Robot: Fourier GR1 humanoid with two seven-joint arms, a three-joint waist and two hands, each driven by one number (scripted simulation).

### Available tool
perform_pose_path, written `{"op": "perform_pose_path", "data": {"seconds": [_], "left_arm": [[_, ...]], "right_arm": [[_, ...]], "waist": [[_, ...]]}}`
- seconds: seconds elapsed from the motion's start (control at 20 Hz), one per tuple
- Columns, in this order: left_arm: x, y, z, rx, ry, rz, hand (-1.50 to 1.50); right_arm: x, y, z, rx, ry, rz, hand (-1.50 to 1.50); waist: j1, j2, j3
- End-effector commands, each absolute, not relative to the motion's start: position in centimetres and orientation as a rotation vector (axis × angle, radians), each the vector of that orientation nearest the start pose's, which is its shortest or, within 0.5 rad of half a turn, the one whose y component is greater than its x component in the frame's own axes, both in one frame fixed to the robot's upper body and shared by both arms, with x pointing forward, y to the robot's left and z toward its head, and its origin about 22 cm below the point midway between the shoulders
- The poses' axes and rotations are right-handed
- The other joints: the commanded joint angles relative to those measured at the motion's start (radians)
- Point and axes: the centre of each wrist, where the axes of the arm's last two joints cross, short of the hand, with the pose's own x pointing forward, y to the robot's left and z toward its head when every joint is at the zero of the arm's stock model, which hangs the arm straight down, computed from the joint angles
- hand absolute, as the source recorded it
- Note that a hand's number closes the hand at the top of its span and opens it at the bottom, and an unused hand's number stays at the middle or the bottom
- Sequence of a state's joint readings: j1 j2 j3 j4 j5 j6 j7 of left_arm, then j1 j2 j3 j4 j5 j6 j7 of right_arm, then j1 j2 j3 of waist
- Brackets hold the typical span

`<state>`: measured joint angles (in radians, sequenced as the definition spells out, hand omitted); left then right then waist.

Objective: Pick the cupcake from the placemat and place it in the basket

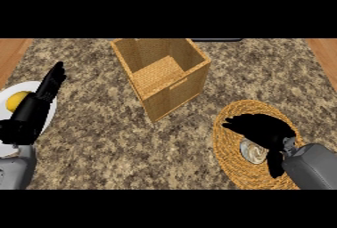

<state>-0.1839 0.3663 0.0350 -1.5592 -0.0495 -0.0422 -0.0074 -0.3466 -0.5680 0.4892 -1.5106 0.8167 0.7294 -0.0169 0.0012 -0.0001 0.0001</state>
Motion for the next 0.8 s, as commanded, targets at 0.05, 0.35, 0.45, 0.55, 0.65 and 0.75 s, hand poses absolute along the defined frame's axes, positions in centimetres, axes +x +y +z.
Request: {"op": "perform_pose_path", "data": {"seconds": [0.05,0.35,0.45,0.55,0.65,0.75], "left_arm": [[28.2,31.6,7.3,0.301,-1.723,-0.384,0.00],[29.6,27.5,8.6,0.304,-1.722,-0.376,0.00],[28.6,31.0,8.3,0.307,-1.720,-0.378,0.00],[30.1,30.1,8.5,0.318,-1.724,-0.365,0.00],[27.9,29.9,8.0,0.302,-1.719,-0.384,0.00],[29.1,30.8,8.3,0.287,-1.732,-0.367,0.00]], "right_arm": [[29.3,-24.6,5.0,-0.386,-0.885,1.926,-1.50],[28.3,-23.9,4.0,-0.403,-0.861,1.918,-1.50],[29.3,-24.7,2.1,-0.407,-0.858,1.928,-1.50],[29.5,-23.7,2.7,-0.385,-0.833,1.905,-1.50],[29.1,-23.8,3.3,-0.379,-0.849,1.907,-1.50],[30.1,-24.9,3.5,-0.395,-0.834,1.922,-1.50]], "waist": [[0.002,0.000,0.000],[-0.002,0.000,0.000],[0.004,0.001,0.000],[0.000,0.001,0.000],[0.001,0.000,0.000],[0.001,0.000,0.000]]}}
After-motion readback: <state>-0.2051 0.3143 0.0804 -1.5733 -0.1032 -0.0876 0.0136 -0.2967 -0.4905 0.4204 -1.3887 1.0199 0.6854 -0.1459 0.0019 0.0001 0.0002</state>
